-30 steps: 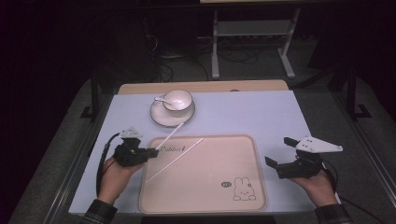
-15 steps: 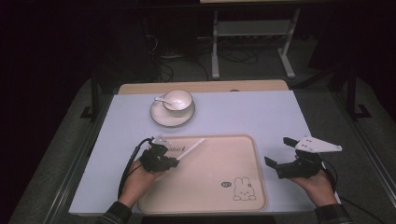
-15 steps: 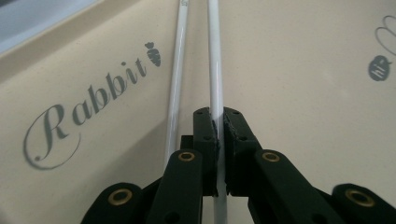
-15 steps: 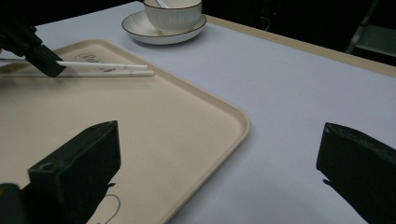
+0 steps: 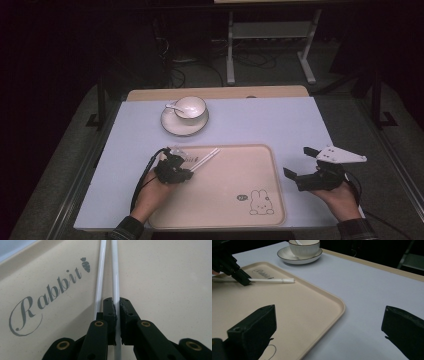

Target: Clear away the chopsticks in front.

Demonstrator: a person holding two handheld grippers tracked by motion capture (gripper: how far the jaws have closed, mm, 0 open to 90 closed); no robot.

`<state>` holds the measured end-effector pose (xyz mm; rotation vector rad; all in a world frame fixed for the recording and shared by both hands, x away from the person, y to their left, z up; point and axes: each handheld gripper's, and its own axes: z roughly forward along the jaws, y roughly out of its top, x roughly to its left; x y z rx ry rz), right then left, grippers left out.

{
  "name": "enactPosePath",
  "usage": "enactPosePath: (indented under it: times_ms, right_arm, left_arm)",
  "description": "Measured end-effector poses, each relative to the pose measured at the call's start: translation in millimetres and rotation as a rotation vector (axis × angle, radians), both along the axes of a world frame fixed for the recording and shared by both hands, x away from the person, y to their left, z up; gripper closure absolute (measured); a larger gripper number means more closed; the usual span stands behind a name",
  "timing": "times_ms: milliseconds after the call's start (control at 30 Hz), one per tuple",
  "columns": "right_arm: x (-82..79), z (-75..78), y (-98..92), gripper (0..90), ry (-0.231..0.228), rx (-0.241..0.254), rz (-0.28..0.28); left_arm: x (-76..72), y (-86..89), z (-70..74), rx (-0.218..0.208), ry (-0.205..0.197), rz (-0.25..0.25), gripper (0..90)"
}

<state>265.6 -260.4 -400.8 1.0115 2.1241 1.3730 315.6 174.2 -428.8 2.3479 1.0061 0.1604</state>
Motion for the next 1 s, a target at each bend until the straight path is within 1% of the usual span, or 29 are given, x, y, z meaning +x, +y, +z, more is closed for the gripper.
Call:
enactPosePath:
  times_ms: [67, 233, 267, 367, 433, 467, 567, 633, 667, 767, 800, 900, 1000]
  right_arm:
    - [-0.2, 0.1, 0.2, 0.0, 0.000, -0.001, 0.002]
    - [-0.3, 0.3, 0.0, 0.0, 0.000, 0.000, 0.000]
    - [-0.3, 0.3, -0.1, 0.0, 0.000, 0.000, 0.000]
    - [-0.3, 0.3, -0.6, 0.0, -0.002, 0.001, 0.001]
    - [-0.1, -0.2, -0.6, 1.6, -0.001, -0.001, 0.004]
    - [0.2, -0.3, -0.1, 1.7, 0.000, -0.004, 0.005]
    - [-0.3, 0.1, 0.5, 1.7, -0.002, -0.003, 0.007]
    - [-0.5, 0.3, 0.6, 1.7, -0.002, -0.003, 0.006]
    - [-0.5, 0.2, 0.4, 1.7, -0.001, -0.003, 0.005]
    - [-0.2, -0.3, -0.6, 1.7, -0.002, -0.003, 0.003]
    - [-0.3, -0.3, -0.9, 1.7, -0.002, -0.002, 0.003]
    - [-0.5, -0.3, -1.8, 1.7, -0.002, 0.000, 0.004]
    - [-0.7, -0.4, -2.6, 1.7, 0.001, 0.004, 0.001]
  left_arm:
    - [0.0, 0.1, 0.0, 0.000, -0.003, -0.001, 81.0]
    - [-0.4, 0.3, 0.6, 0.001, -0.004, -0.008, 81.0]
    - [-1.2, 0.2, 2.0, -0.011, -0.005, -0.009, 80.6]
    - [0.8, -2.0, 11.2, -0.077, -0.029, -0.043, 79.7]
    - [7.7, -8.1, 15.6, -0.086, -0.044, -0.068, 81.9]
    - [10.5, -10.7, 16.9, -0.089, -0.045, -0.075, 83.4]
    - [22.1, -27.0, 21.6, -0.096, -0.063, -0.122, 89.4]
    - [28.5, -35.2, 22.9, -0.104, -0.065, -0.142, 89.7]
    - [33.8, -42.4, 23.4, -0.106, -0.066, -0.154, 89.7]
    - [46.1, -59.0, 21.4, -0.098, -0.077, -0.177, 89.7]
    - [50.2, -64.0, 19.5, -0.099, -0.069, -0.183, 89.7]
    - [60.0, -77.1, 10.2, -0.065, -0.064, -0.193, 89.7]
    - [67.3, -82.8, 0.4, -0.045, -0.049, -0.196, 89.7]
